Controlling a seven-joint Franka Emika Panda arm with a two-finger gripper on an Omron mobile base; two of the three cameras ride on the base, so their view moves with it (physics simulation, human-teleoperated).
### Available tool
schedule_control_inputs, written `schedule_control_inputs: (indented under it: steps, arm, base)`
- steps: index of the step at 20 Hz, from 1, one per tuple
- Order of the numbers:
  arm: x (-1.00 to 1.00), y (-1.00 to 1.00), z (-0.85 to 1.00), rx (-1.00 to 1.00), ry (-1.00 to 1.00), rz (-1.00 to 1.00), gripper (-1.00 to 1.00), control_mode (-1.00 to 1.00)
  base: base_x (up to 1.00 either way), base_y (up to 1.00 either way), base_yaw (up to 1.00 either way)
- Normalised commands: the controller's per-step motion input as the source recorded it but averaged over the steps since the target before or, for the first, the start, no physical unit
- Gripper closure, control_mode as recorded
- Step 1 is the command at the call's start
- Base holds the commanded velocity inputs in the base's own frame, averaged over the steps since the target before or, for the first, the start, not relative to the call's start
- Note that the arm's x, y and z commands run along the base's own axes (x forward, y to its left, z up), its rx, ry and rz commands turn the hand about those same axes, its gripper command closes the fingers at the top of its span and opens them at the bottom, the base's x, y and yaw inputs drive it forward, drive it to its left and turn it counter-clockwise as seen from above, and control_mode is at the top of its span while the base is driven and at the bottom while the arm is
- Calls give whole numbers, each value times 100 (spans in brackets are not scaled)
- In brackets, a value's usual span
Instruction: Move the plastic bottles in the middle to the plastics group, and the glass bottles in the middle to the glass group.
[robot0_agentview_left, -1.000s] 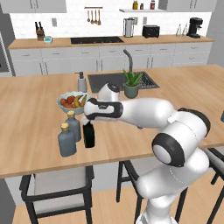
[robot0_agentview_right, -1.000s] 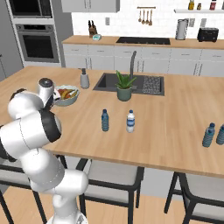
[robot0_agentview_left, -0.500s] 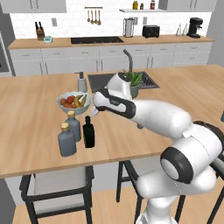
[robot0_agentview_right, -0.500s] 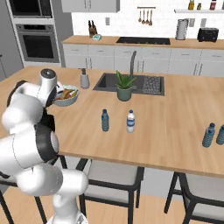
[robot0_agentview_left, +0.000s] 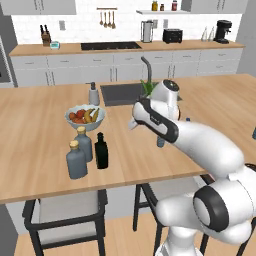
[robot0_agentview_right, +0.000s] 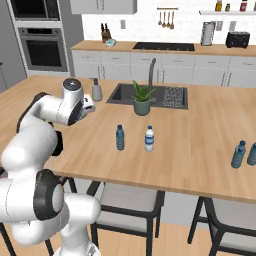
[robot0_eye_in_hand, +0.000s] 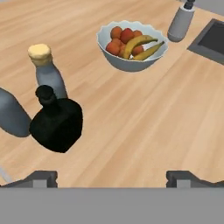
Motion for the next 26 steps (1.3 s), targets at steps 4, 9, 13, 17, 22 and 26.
schedule_control_inputs:
  steps: [4, 9, 13, 17, 22, 26]
  arm:
    - [-2, -100, 0, -3, 3, -29, -100, -100]
    - [0, -100, -1, -12, 2, -32, -100, -100]
    - [0, -82, -2, -6, 7, -37, -100, -100]
    - [41, -17, -16, 0, 7, -17, -100, -100]
    - [50, -2, -24, 9, 8, -6, -100, -100]
    - [33, -19, -20, 26, 7, 0, -100, -100]
  base:
    - [0, 0, 0]
    - [0, 0, 0]
    - [0, 0, 0]
    - [0, 0, 0]
    - [0, 0, 0]
    - [0, 0, 0]
